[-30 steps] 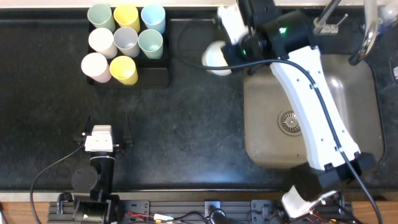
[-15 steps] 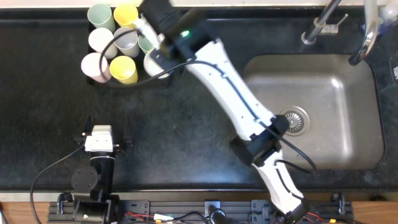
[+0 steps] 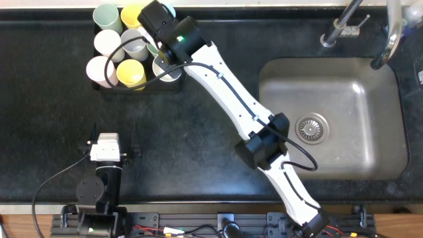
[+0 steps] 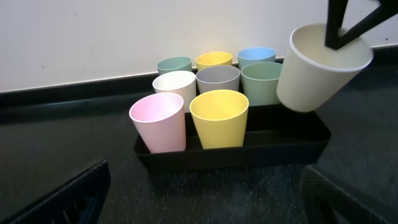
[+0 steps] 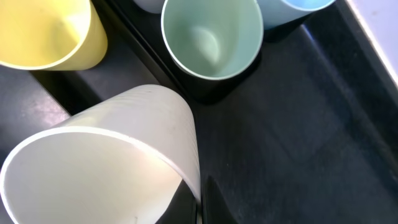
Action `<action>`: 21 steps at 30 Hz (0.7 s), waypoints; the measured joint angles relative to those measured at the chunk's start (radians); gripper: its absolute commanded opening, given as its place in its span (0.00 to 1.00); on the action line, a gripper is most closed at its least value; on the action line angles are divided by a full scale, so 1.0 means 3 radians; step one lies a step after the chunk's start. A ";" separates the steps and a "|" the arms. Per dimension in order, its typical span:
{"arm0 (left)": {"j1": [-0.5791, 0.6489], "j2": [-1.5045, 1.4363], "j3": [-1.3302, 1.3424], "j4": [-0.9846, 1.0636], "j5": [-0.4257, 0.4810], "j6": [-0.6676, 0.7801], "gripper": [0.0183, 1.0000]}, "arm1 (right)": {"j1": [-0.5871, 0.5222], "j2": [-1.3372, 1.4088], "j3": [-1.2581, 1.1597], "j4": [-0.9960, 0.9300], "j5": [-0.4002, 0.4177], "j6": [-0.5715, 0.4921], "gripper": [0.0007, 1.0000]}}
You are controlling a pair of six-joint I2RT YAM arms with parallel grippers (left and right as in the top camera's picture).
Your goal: Store Cups
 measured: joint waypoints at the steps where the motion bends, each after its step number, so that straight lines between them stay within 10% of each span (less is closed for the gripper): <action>1: 0.0000 0.0000 0.0000 0.0001 0.0000 0.0001 1.00 | 0.0000 0.0015 0.0000 0.0013 0.0000 -0.0001 0.04; 21: 0.0000 0.0000 0.0000 0.0000 0.0000 0.0001 1.00 | 0.0008 0.0266 0.0000 0.0036 -0.0116 -0.0062 0.04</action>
